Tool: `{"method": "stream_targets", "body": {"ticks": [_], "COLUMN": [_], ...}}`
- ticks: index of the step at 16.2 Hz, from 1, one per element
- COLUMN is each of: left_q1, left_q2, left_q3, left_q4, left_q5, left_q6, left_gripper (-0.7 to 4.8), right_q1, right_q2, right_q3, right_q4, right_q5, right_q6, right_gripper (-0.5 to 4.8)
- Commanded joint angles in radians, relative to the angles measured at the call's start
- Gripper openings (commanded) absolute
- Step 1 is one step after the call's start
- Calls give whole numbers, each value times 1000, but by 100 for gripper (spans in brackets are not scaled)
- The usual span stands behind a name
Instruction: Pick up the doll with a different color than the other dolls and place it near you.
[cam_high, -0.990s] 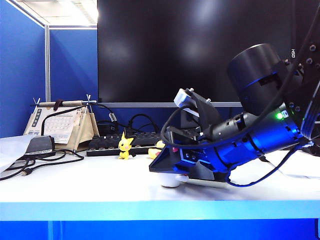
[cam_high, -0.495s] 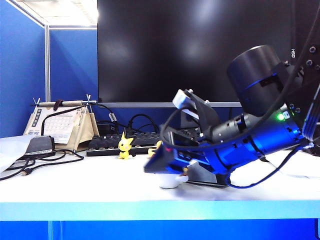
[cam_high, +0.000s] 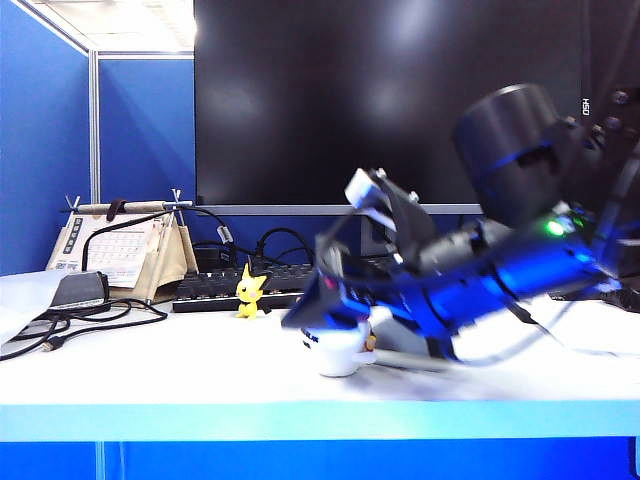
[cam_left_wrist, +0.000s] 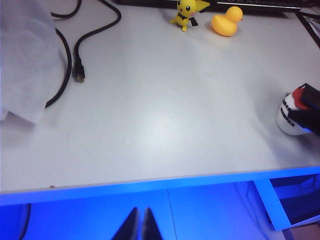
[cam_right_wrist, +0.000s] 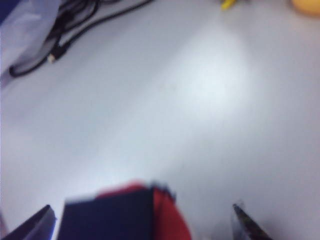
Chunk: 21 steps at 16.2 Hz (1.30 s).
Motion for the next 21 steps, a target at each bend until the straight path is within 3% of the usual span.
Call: {"method": "stream_targets", "body": {"ticks": [1,4,7,8,9,10,12,15,17,19,21], "left_q1": [0,0,0,0,0,0,0,0,0,0,0], "left_q2": [0,0,0,0,0,0,0,0,0,0,0], "left_q3": [1,1,1,1,1,1,1,1,1,1,1], "left_q4": [1,1,1,1,1,1,1,1,1,1,1], "left_q5": [4,4,3,3,4,3,4,4,3,3,3], "left_q6": [-2,-2,-2,-2,-2,-2,-2,-2,-2,-2,-2], "left_gripper": [22,22,22,22,22,22,22,22,22,22,22], "right_q1": [2,-11,-92,-114,-137,-152,-154,-158,-177,-179,-179], "right_q2": [-4,-31,-200,-264,-345,-407,-528,-671,-776,-974,-1105], "right_q3": [42,78,78,78,78,77,77,43,-40,-201,-307], "right_q4": [29,-8,-43,-79,-145,-209,-398,-645,-650,-650,-651], "right_q5": [0,17,16,-2,-41,-67,-70,59,106,230,256], "right_q6": [4,-2,-3,-3,-5,-6,-57,-143,-106,-32,-1], "right_gripper": [479,479,479,454,260,173,172,171,171,171,171]}}
